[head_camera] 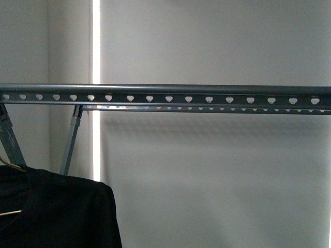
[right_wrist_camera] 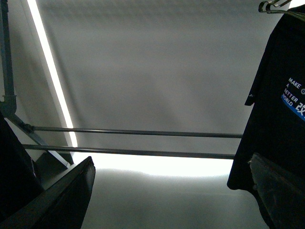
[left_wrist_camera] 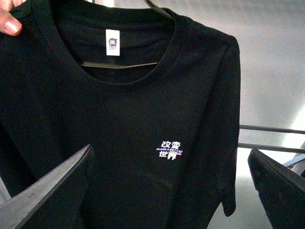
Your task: Hang clothes on hanger
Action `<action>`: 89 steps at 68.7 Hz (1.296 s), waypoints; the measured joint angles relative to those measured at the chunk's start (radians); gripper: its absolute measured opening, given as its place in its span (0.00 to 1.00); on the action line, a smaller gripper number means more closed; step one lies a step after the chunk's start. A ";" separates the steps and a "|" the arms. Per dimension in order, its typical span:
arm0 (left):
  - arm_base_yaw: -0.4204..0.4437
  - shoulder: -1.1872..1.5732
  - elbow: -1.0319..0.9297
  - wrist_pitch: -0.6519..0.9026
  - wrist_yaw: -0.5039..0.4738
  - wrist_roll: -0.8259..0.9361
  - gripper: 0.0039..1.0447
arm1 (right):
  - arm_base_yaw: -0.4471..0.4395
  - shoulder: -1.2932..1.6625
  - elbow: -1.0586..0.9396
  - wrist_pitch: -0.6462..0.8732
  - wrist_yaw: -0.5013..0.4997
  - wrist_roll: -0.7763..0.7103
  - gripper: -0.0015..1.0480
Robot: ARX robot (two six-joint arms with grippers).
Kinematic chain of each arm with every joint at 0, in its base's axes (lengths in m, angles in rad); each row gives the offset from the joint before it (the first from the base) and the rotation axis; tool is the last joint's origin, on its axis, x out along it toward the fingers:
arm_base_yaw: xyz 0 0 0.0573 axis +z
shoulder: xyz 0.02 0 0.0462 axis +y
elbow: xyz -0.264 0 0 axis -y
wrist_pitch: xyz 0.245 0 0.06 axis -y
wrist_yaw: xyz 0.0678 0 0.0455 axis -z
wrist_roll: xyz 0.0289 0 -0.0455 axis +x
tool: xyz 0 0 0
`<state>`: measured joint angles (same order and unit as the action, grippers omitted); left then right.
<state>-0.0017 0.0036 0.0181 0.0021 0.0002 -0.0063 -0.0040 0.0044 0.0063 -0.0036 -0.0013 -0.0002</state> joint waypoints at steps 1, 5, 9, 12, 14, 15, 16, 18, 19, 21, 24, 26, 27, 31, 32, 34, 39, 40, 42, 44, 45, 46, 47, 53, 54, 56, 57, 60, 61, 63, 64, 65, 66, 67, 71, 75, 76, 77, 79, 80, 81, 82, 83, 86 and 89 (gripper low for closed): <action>0.000 0.000 0.000 0.000 0.000 0.000 0.94 | 0.000 0.000 0.000 0.000 0.000 0.000 0.93; 0.000 0.000 0.000 0.000 0.000 0.000 0.94 | 0.000 0.000 0.000 0.000 0.000 0.000 0.93; 0.000 0.000 0.000 0.000 0.000 0.000 0.94 | 0.000 0.000 0.000 0.000 0.000 0.000 0.93; 0.000 0.000 0.000 0.000 0.000 0.000 0.94 | 0.000 0.000 0.000 0.000 0.000 0.000 0.93; 0.000 0.000 0.000 0.000 0.000 0.000 0.94 | 0.000 0.000 0.000 0.000 0.000 0.000 0.93; 0.000 0.000 0.000 0.000 0.000 0.000 0.94 | 0.000 0.000 0.000 0.000 0.000 0.000 0.93; 0.000 0.000 0.000 0.000 0.000 0.000 0.94 | 0.000 0.000 0.000 0.000 0.000 0.000 0.93; 0.000 0.000 0.000 0.000 0.000 0.000 0.94 | 0.000 0.000 0.000 0.000 0.000 0.000 0.93; 0.000 0.000 0.000 0.000 0.000 0.000 0.94 | 0.000 0.000 0.000 0.000 0.000 0.000 0.93; 0.000 0.000 0.000 0.000 0.000 0.000 0.94 | 0.000 0.000 0.000 0.000 0.000 0.000 0.93; 0.000 0.000 0.000 0.000 0.000 0.000 0.94 | 0.000 0.000 0.000 0.000 0.000 0.000 0.93; 0.000 0.000 0.000 0.000 0.000 0.000 0.94 | 0.000 0.000 0.000 0.000 0.000 0.000 0.93; 0.000 0.000 0.000 0.000 0.000 0.000 0.94 | 0.000 0.000 0.000 0.000 0.000 0.000 0.93; 0.000 0.000 0.000 0.000 0.000 0.000 0.94 | 0.000 0.000 0.000 0.000 0.000 0.000 0.93; 0.000 0.000 0.000 0.000 0.000 0.000 0.94 | 0.000 0.000 0.000 0.000 0.000 0.000 0.93; 0.014 0.007 0.001 0.003 0.054 -0.014 0.94 | 0.000 0.000 0.000 0.000 0.000 0.000 0.93; 0.022 0.050 0.006 0.022 0.248 -0.081 0.94 | 0.000 0.000 0.000 0.000 0.000 0.000 0.93; 0.013 0.057 0.008 0.026 0.258 -0.087 0.94 | 0.000 0.000 0.000 0.000 -0.002 0.000 0.93; -0.038 0.090 0.024 0.050 0.245 -0.105 0.94 | 0.000 0.000 0.000 0.000 -0.002 0.000 0.93; -0.096 0.137 0.054 0.087 0.187 -0.117 0.94 | 0.000 0.000 0.000 0.000 -0.001 0.000 0.93; -0.125 0.168 0.074 0.108 0.148 -0.126 0.94 | 0.000 0.000 0.000 0.000 -0.001 0.000 0.93; -0.162 0.222 0.110 0.141 0.084 -0.135 0.94 | 0.000 0.000 0.000 0.000 -0.001 0.000 0.93; -0.181 0.262 0.134 0.165 0.042 -0.146 0.94 | 0.000 0.000 0.000 0.000 0.000 0.000 0.93; -0.219 0.496 0.281 0.198 -0.139 -0.233 0.94 | 0.000 0.000 0.000 0.000 0.000 0.000 0.93; -0.220 0.522 0.296 0.199 -0.156 -0.238 0.94 | 0.000 0.000 0.000 0.000 0.000 0.000 0.93; -0.222 0.601 0.338 0.204 -0.204 -0.266 0.94 | 0.000 0.000 0.000 0.000 0.000 0.000 0.93; -0.222 0.626 0.351 0.206 -0.219 -0.281 0.94 | 0.000 0.000 0.000 0.000 0.000 0.000 0.93; -0.222 0.755 0.423 0.208 -0.294 -0.323 0.94 | 0.000 0.000 0.000 0.000 0.000 0.000 0.93; -0.222 0.779 0.437 0.205 -0.308 -0.339 0.94 | 0.000 0.000 0.000 0.000 0.000 0.000 0.93; -0.222 0.852 0.484 0.187 -0.354 -0.371 0.94 | 0.000 0.000 0.000 0.000 0.000 0.000 0.93; -0.222 0.875 0.499 0.179 -0.369 -0.383 0.94 | 0.000 0.000 0.000 0.000 0.000 0.000 0.93; -0.222 0.899 0.515 0.171 -0.383 -0.388 0.94 | 0.000 0.000 0.000 0.000 0.000 0.000 0.93; -0.222 0.943 0.546 0.151 -0.412 -0.420 0.94 | 0.000 0.000 0.000 0.000 0.000 0.000 0.93; -0.223 0.964 0.562 0.141 -0.426 -0.431 0.94 | 0.000 0.000 0.000 0.000 0.000 0.000 0.93; -0.227 1.065 0.636 0.094 -0.497 -0.488 0.94 | 0.000 0.000 0.000 0.000 0.000 0.000 0.93; -0.233 1.153 0.710 0.052 -0.562 -0.550 0.94 | 0.000 0.000 0.000 0.000 0.000 0.000 0.93; -0.236 1.184 0.738 0.036 -0.578 -0.573 0.94 | 0.000 0.000 0.000 0.000 0.000 0.000 0.93; -0.237 1.199 0.751 0.030 -0.590 -0.590 0.94 | 0.000 0.000 0.000 0.000 0.000 0.000 0.93; -0.242 1.241 0.792 0.010 -0.612 -0.624 0.94 | 0.000 0.000 0.000 0.000 0.000 0.000 0.93; -0.243 1.254 0.805 0.003 -0.620 -0.635 0.94 | 0.000 0.000 0.000 0.000 0.000 0.000 0.93; -0.245 1.268 0.818 -0.004 -0.626 -0.640 0.94 | 0.000 0.000 0.000 0.000 0.000 0.000 0.93; -0.246 1.281 0.831 -0.011 -0.633 -0.656 0.94 | 0.000 0.000 0.000 0.000 0.000 0.000 0.93; -0.249 1.306 0.856 -0.024 -0.645 -0.676 0.94 | 0.000 0.000 0.000 0.000 0.000 0.000 0.93; -0.254 1.355 0.904 -0.048 -0.666 -0.709 0.94 | 0.000 0.000 0.000 0.000 0.000 0.000 0.93; -0.257 1.400 0.950 -0.073 -0.677 -0.747 0.94 | 0.000 0.000 0.000 0.000 0.000 0.000 0.93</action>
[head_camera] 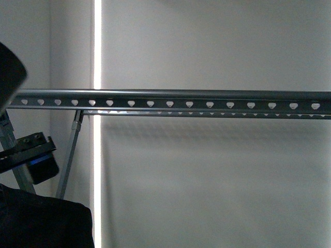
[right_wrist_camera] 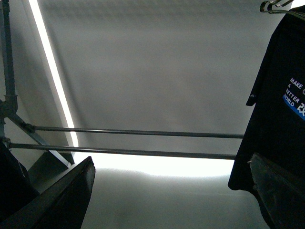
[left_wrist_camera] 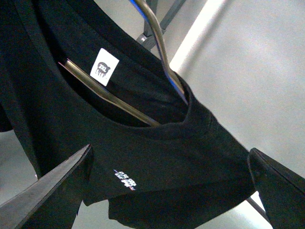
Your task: Hang clothes on hanger
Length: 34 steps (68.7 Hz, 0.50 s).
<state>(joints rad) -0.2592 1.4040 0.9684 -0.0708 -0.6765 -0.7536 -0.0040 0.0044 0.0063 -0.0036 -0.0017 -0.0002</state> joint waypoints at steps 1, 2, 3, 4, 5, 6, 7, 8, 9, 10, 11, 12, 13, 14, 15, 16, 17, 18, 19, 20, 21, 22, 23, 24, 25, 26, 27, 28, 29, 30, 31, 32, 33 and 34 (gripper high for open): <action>-0.001 0.012 0.012 -0.007 0.000 -0.010 0.94 | 0.000 0.000 0.000 0.000 0.000 0.000 0.93; -0.002 0.022 0.023 -0.013 -0.002 -0.013 0.94 | 0.000 0.000 0.000 0.000 0.000 0.000 0.93; -0.005 0.045 0.046 -0.028 -0.005 -0.030 0.94 | 0.000 0.000 0.000 0.000 0.000 0.000 0.93; -0.007 0.065 0.068 -0.041 -0.009 -0.048 0.94 | 0.000 0.000 0.000 0.000 0.000 0.000 0.93; -0.011 0.086 0.087 -0.051 -0.014 -0.063 0.94 | 0.000 0.000 0.000 0.000 0.000 0.000 0.93; -0.013 0.105 0.105 -0.057 -0.017 -0.072 0.94 | 0.000 0.000 0.000 0.000 0.000 0.000 0.93; -0.016 0.125 0.124 -0.063 -0.021 -0.080 0.94 | 0.000 0.000 0.000 0.000 0.000 0.000 0.93; -0.018 0.143 0.142 -0.071 -0.026 -0.091 0.94 | 0.000 0.000 0.000 0.000 0.000 0.000 0.93; -0.019 0.161 0.159 -0.081 -0.027 -0.105 0.94 | 0.000 0.000 0.000 0.000 0.000 0.000 0.93; -0.021 0.178 0.175 -0.090 -0.029 -0.114 0.94 | 0.000 0.000 0.000 0.000 0.000 0.000 0.93; -0.022 0.195 0.192 -0.100 -0.030 -0.121 0.94 | 0.000 0.000 0.000 0.000 0.000 0.000 0.93; -0.023 0.210 0.208 -0.108 -0.033 -0.127 0.94 | 0.000 0.000 0.000 0.000 0.000 0.000 0.93; -0.023 0.225 0.224 -0.117 -0.037 -0.137 0.94 | 0.000 0.000 0.000 0.000 0.000 0.000 0.93; -0.022 0.239 0.239 -0.123 -0.039 -0.142 0.94 | 0.000 0.000 0.000 0.000 0.000 0.000 0.93; -0.020 0.253 0.253 -0.126 -0.039 -0.147 0.94 | 0.000 0.000 0.000 0.000 0.000 0.000 0.93; -0.018 0.267 0.267 -0.126 -0.039 -0.149 0.94 | 0.000 0.000 0.000 0.000 0.000 0.000 0.93; -0.017 0.274 0.274 -0.126 -0.039 -0.151 0.94 | 0.000 0.000 0.000 0.000 0.000 0.000 0.93; -0.013 0.287 0.288 -0.127 -0.037 -0.154 0.94 | 0.000 0.000 0.000 0.000 0.000 0.000 0.93; -0.011 0.294 0.296 -0.129 -0.036 -0.157 0.94 | 0.000 0.000 0.000 0.000 0.000 0.000 0.93; -0.009 0.300 0.303 -0.132 -0.035 -0.159 0.94 | 0.000 0.000 0.000 0.000 0.000 0.000 0.93; -0.005 0.312 0.315 -0.138 -0.034 -0.161 0.94 | 0.000 0.000 0.000 0.000 0.000 0.000 0.93; 0.000 0.324 0.327 -0.143 -0.032 -0.166 0.94 | 0.000 0.000 0.000 0.000 0.000 0.000 0.93; 0.005 0.334 0.336 -0.145 -0.032 -0.166 0.94 | 0.000 0.000 0.000 0.000 0.000 0.000 0.93; 0.011 0.343 0.343 -0.142 -0.035 -0.164 0.94 | 0.000 0.000 0.000 0.000 0.000 0.000 0.93; 0.017 0.352 0.346 -0.135 -0.040 -0.163 0.94 | 0.000 0.000 0.000 0.000 0.000 0.000 0.93; 0.023 0.360 0.348 -0.130 -0.040 -0.163 0.94 | 0.000 0.000 0.000 0.000 0.000 0.000 0.93; 0.030 0.368 0.351 -0.125 -0.038 -0.163 0.94 | 0.000 0.000 0.000 0.000 0.000 0.000 0.93; 0.037 0.374 0.354 -0.124 -0.035 -0.162 0.94 | 0.000 0.000 0.000 0.000 0.000 0.000 0.93; 0.045 0.382 0.356 -0.123 -0.030 -0.160 0.94 | 0.000 0.000 0.000 0.000 0.000 0.000 0.93; 0.051 0.388 0.357 -0.123 -0.029 -0.159 0.94 | 0.000 0.000 0.000 0.000 0.000 0.000 0.93; 0.058 0.394 0.358 -0.122 -0.029 -0.158 0.94 | 0.000 0.000 0.000 0.000 0.000 0.000 0.93; 0.066 0.399 0.358 -0.123 -0.025 -0.158 0.94 | 0.000 0.000 0.000 0.000 0.000 0.000 0.93; 0.072 0.404 0.358 -0.123 -0.021 -0.157 0.94 | 0.000 0.000 0.000 0.000 0.000 0.000 0.93; 0.077 0.407 0.358 -0.124 -0.016 -0.156 0.94 | 0.000 0.000 0.000 0.000 0.000 0.000 0.93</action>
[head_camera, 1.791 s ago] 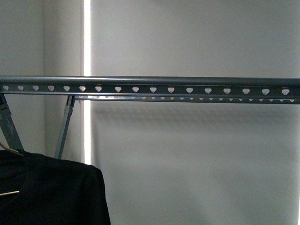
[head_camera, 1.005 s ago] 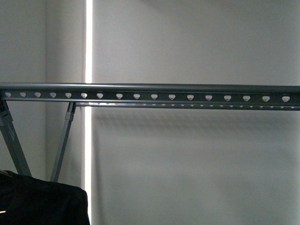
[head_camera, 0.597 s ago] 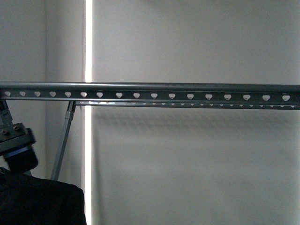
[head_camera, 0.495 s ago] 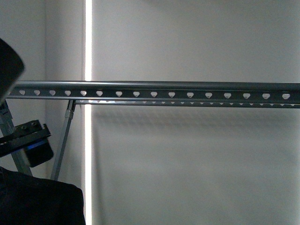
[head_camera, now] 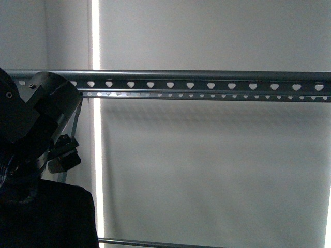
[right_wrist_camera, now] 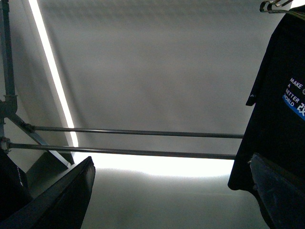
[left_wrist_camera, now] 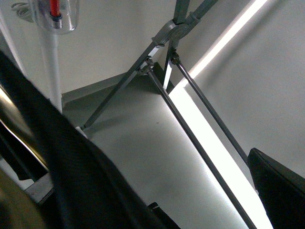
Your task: Hang clothes on hanger
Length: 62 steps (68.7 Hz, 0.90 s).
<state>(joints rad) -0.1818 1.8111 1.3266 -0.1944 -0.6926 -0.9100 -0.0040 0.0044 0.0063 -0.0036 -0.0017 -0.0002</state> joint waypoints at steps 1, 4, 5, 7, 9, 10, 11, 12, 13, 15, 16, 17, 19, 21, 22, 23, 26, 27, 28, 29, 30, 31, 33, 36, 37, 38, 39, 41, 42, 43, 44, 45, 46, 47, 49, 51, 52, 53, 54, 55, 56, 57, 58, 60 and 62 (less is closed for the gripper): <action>0.003 0.002 0.000 0.001 0.009 0.000 0.94 | 0.000 0.000 0.000 0.000 0.000 0.000 0.93; 0.014 0.008 -0.001 0.004 0.031 0.006 0.94 | 0.000 0.000 0.000 0.000 0.000 0.000 0.93; 0.016 0.008 -0.001 0.003 0.034 0.010 0.93 | 0.000 0.000 0.000 0.000 0.000 0.000 0.93; 0.018 0.009 -0.002 0.005 0.043 0.015 0.88 | 0.000 0.000 0.000 0.000 0.000 0.000 0.93; 0.019 0.009 -0.006 0.014 0.056 0.027 0.81 | 0.000 0.000 0.000 0.000 0.000 0.000 0.93; 0.019 0.008 -0.011 0.021 0.057 0.043 0.76 | 0.000 0.000 0.000 0.000 0.000 0.000 0.93; 0.018 0.008 -0.013 0.025 0.057 0.051 0.72 | 0.000 0.000 0.000 0.000 0.000 0.000 0.93; 0.017 0.008 -0.015 0.027 0.057 0.056 0.71 | 0.000 0.000 0.000 0.000 0.000 0.000 0.93; 0.016 0.008 -0.016 0.028 0.057 0.061 0.69 | 0.000 0.000 0.000 0.000 0.000 0.000 0.93; 0.013 0.008 -0.019 0.029 0.058 0.071 0.64 | 0.000 0.000 0.000 0.000 0.000 0.000 0.93; 0.011 0.008 -0.019 0.029 0.060 0.074 0.62 | 0.000 0.000 0.000 0.000 0.000 0.000 0.93; 0.009 0.008 -0.020 0.026 0.061 0.081 0.59 | 0.000 0.000 0.000 0.000 0.000 0.000 0.93; 0.003 0.008 -0.020 0.024 0.059 0.092 0.53 | 0.000 0.000 0.000 0.000 0.000 0.000 0.93; 0.000 0.008 -0.020 0.024 0.055 0.104 0.48 | 0.000 0.000 0.000 0.000 0.000 0.000 0.93; -0.002 0.008 -0.020 0.024 0.055 0.105 0.47 | 0.000 0.000 0.000 0.000 0.000 0.000 0.93; -0.004 0.008 -0.020 0.023 0.055 0.108 0.43 | 0.000 0.000 0.000 0.000 0.000 0.000 0.93; -0.010 0.006 -0.021 0.018 0.045 0.117 0.32 | 0.000 0.000 0.000 0.000 0.000 0.000 0.93; -0.010 0.006 -0.021 0.018 0.046 0.117 0.30 | 0.000 0.000 0.000 0.000 0.000 0.000 0.93; -0.011 0.005 -0.022 0.018 0.048 0.117 0.27 | 0.000 0.000 0.000 0.000 0.000 0.000 0.93; -0.011 0.003 -0.022 0.018 0.054 0.116 0.24 | 0.000 0.000 0.000 0.000 0.000 0.000 0.93; -0.011 0.002 -0.022 0.018 0.060 0.115 0.20 | 0.000 0.000 0.000 0.000 0.000 0.000 0.93; -0.011 0.000 -0.023 0.018 0.063 0.110 0.18 | 0.000 0.000 0.000 0.000 0.000 0.000 0.93; -0.010 -0.006 -0.028 0.026 0.081 0.088 0.11 | 0.000 0.000 0.000 0.000 0.000 0.000 0.93; -0.008 -0.013 -0.037 0.040 0.098 0.072 0.07 | 0.000 0.000 0.000 0.000 0.000 0.000 0.93; -0.007 -0.018 -0.043 0.047 0.103 0.064 0.05 | 0.000 0.000 0.000 0.000 0.000 0.000 0.93; -0.007 -0.021 -0.047 0.050 0.106 0.060 0.04 | 0.000 0.000 0.000 0.000 0.000 0.000 0.93; -0.006 -0.023 -0.050 0.053 0.110 0.056 0.04 | 0.000 0.000 0.000 0.000 0.000 0.000 0.93; -0.005 -0.033 -0.061 0.064 0.119 0.056 0.04 | 0.000 0.000 0.000 0.000 0.000 0.000 0.93; -0.005 -0.036 -0.065 0.070 0.121 0.058 0.04 | 0.000 0.000 0.000 0.000 0.000 0.000 0.93; -0.005 -0.039 -0.069 0.076 0.127 0.061 0.04 | 0.000 0.000 0.000 0.000 0.000 0.000 0.93; -0.005 -0.048 -0.080 0.091 0.136 0.071 0.04 | 0.000 0.000 0.000 0.000 0.000 0.000 0.93; -0.006 -0.053 -0.085 0.099 0.140 0.073 0.04 | 0.000 0.000 0.000 0.000 0.000 0.000 0.93; -0.006 -0.058 -0.092 0.106 0.145 0.077 0.04 | 0.000 0.000 0.000 0.000 0.000 0.000 0.93; -0.008 -0.071 -0.103 0.116 0.153 0.089 0.04 | 0.000 0.000 0.000 0.000 0.000 0.000 0.93; -0.011 -0.103 -0.133 0.134 0.172 0.108 0.04 | 0.000 0.000 0.000 0.000 0.000 0.000 0.93; -0.014 -0.131 -0.161 0.153 0.190 0.126 0.04 | 0.000 0.000 0.000 0.000 0.000 0.000 0.93; -0.016 -0.142 -0.171 0.160 0.196 0.129 0.04 | 0.000 0.000 0.000 0.000 0.000 0.000 0.93; -0.018 -0.163 -0.191 0.174 0.202 0.145 0.04 | 0.000 0.000 0.000 0.000 0.000 0.000 0.93; -0.019 -0.174 -0.201 0.180 0.208 0.148 0.04 | 0.000 0.000 0.000 0.000 0.000 0.000 0.93; -0.021 -0.186 -0.211 0.186 0.213 0.154 0.04 | 0.000 0.000 0.000 0.000 0.000 0.000 0.93; -0.023 -0.197 -0.221 0.191 0.220 0.162 0.04 | 0.000 0.000 0.000 0.000 0.000 0.000 0.93; -0.026 -0.220 -0.240 0.199 0.230 0.171 0.04 | 0.000 0.000 0.000 0.000 0.000 0.000 0.93; -0.027 -0.233 -0.251 0.202 0.236 0.179 0.04 | 0.000 0.000 0.000 0.000 0.000 0.000 0.93; -0.031 -0.269 -0.278 0.207 0.254 0.195 0.04 | 0.000 0.000 0.000 0.000 0.000 0.000 0.93; -0.033 -0.293 -0.298 0.210 0.266 0.204 0.04 | 0.000 0.000 0.000 0.000 0.000 0.000 0.93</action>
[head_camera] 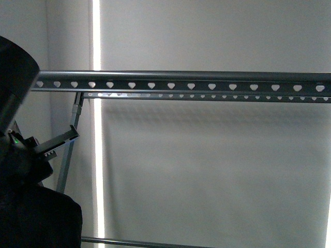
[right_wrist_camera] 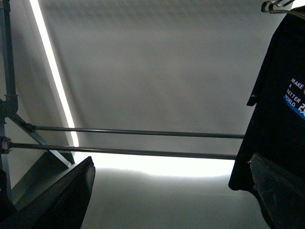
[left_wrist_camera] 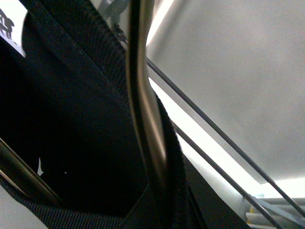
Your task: Hang clothes on hanger
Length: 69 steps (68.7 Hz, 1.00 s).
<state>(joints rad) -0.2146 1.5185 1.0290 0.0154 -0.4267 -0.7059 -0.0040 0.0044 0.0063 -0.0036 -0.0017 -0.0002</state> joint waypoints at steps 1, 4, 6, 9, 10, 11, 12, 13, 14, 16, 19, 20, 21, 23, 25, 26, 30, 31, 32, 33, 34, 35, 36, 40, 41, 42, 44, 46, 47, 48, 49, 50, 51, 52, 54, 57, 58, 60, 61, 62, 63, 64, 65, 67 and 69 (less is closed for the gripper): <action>-0.002 -0.011 -0.009 0.002 0.006 0.008 0.04 | 0.000 0.000 0.000 0.000 0.000 0.000 0.93; -0.005 -0.055 -0.043 0.007 0.024 0.027 0.04 | 0.000 0.000 0.000 0.000 0.000 0.000 0.93; -0.006 -0.095 -0.074 0.014 0.048 0.052 0.04 | 0.000 0.000 0.000 0.000 0.000 0.000 0.93; -0.005 -0.146 -0.116 0.024 0.082 0.081 0.04 | 0.000 0.000 0.000 0.000 0.000 0.000 0.93; -0.004 -0.161 -0.129 0.028 0.095 0.092 0.04 | 0.000 0.000 0.000 0.000 0.000 0.000 0.93; -0.003 -0.170 -0.136 0.031 0.102 0.101 0.04 | 0.000 0.000 0.000 0.000 0.000 0.000 0.93; -0.002 -0.177 -0.143 0.034 0.110 0.104 0.04 | 0.000 0.000 0.000 0.000 0.000 0.000 0.93; 0.000 -0.186 -0.150 0.039 0.117 0.113 0.04 | 0.000 0.000 0.000 0.000 0.000 0.000 0.93; 0.003 -0.202 -0.165 0.047 0.133 0.127 0.04 | 0.000 0.000 0.000 0.000 0.000 0.000 0.93; 0.006 -0.219 -0.179 0.055 0.147 0.139 0.04 | 0.000 0.000 0.000 0.000 0.000 0.000 0.93; 0.015 -0.255 -0.208 0.074 0.174 0.164 0.04 | 0.000 0.000 0.000 0.000 0.000 0.000 0.93; 0.022 -0.274 -0.222 0.085 0.198 0.179 0.04 | 0.000 0.000 0.000 0.000 0.000 0.000 0.93; 0.026 -0.283 -0.229 0.090 0.209 0.186 0.04 | 0.000 0.000 0.000 0.000 0.000 0.000 0.93; 0.033 -0.303 -0.241 0.095 0.225 0.200 0.04 | 0.000 0.000 0.000 0.000 0.000 0.000 0.93; 0.045 -0.334 -0.257 0.100 0.259 0.225 0.04 | 0.000 0.000 0.000 0.000 0.000 0.000 0.93; 0.049 -0.344 -0.261 0.100 0.270 0.233 0.04 | 0.000 0.000 0.000 0.000 0.000 0.000 0.93; 0.073 -0.404 -0.282 0.096 0.339 0.276 0.04 | 0.000 0.000 0.000 0.000 0.000 0.000 0.93; 0.077 -0.414 -0.285 0.094 0.351 0.281 0.04 | 0.000 0.000 0.000 0.000 0.000 0.000 0.93; 0.082 -0.424 -0.288 0.092 0.362 0.287 0.04 | 0.000 0.000 0.000 0.000 0.000 0.000 0.93; 0.086 -0.434 -0.290 0.090 0.375 0.293 0.04 | 0.000 0.000 0.000 0.000 0.000 0.000 0.93; 0.094 -0.453 -0.296 0.086 0.393 0.307 0.04 | 0.000 0.000 0.000 0.000 0.000 0.000 0.93; 0.097 -0.463 -0.299 0.084 0.406 0.314 0.04 | 0.000 0.000 0.000 0.000 0.000 0.000 0.93; 0.100 -0.472 -0.302 0.080 0.424 0.321 0.04 | 0.000 0.000 0.000 0.000 0.000 0.000 0.93; 0.119 -0.519 -0.314 0.057 0.500 0.364 0.04 | 0.000 0.000 0.000 0.000 0.000 0.000 0.93; 0.122 -0.529 -0.317 0.052 0.516 0.373 0.04 | 0.000 0.000 0.000 0.000 0.000 0.000 0.93; 0.127 -0.547 -0.324 0.044 0.544 0.390 0.04 | 0.000 0.000 0.000 0.000 0.000 0.000 0.93; 0.135 -0.576 -0.334 0.031 0.591 0.418 0.04 | 0.000 0.000 0.000 0.000 0.000 0.000 0.93; 0.140 -0.594 -0.339 0.020 0.624 0.436 0.04 | 0.000 0.000 0.000 0.000 0.000 0.000 0.93; 0.146 -0.612 -0.343 0.008 0.656 0.454 0.04 | 0.000 0.000 0.000 0.000 0.000 0.000 0.93; 0.148 -0.621 -0.345 0.001 0.672 0.458 0.04 | 0.000 0.000 0.000 0.000 0.000 0.000 0.93; 0.150 -0.629 -0.347 -0.005 0.686 0.468 0.04 | 0.000 0.000 0.000 0.000 0.000 0.000 0.93; 0.154 -0.647 -0.350 -0.016 0.715 0.485 0.04 | 0.000 0.000 0.000 0.000 0.000 0.000 0.93; 0.156 -0.655 -0.352 -0.021 0.728 0.494 0.04 | 0.000 0.000 0.000 0.000 0.000 0.000 0.93; 0.157 -0.663 -0.353 -0.027 0.743 0.503 0.04 | 0.000 0.000 0.000 0.000 0.000 0.000 0.93; 0.164 -0.687 -0.356 -0.048 0.789 0.535 0.04 | 0.000 0.000 0.000 0.000 0.000 0.000 0.93; 0.176 -0.723 -0.358 -0.080 0.864 0.573 0.04 | 0.000 0.000 0.000 0.000 0.000 0.000 0.93; 0.180 -0.737 -0.359 -0.093 0.895 0.590 0.04 | 0.000 0.000 0.000 0.000 0.000 0.000 0.93; 0.189 -0.757 -0.359 -0.114 0.938 0.616 0.04 | 0.000 0.000 0.000 0.000 0.000 0.000 0.93; 0.198 -0.769 -0.359 -0.127 0.983 0.632 0.04 | 0.000 0.000 0.000 0.000 0.000 0.000 0.93; 0.202 -0.776 -0.359 -0.133 1.002 0.640 0.04 | 0.000 0.000 0.000 0.000 0.000 0.000 0.93; 0.211 -0.788 -0.359 -0.142 1.037 0.656 0.04 | 0.000 0.000 0.000 0.000 0.000 0.000 0.93; 0.215 -0.794 -0.359 -0.147 1.054 0.662 0.04 | 0.000 0.000 0.000 0.000 0.000 0.000 0.93; 0.220 -0.800 -0.359 -0.151 1.064 0.670 0.04 | 0.000 0.000 0.000 0.000 0.000 0.000 0.93; 0.236 -0.816 -0.359 -0.166 1.132 0.693 0.04 | 0.000 0.000 0.000 0.000 0.000 0.000 0.93; 0.255 -0.830 -0.359 -0.182 1.188 0.716 0.04 | 0.000 0.000 0.000 0.000 0.000 0.000 0.93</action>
<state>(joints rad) 0.0406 0.6884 0.6701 -0.1669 0.7609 0.0097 -0.0040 0.0044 0.0063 -0.0036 -0.0017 -0.0002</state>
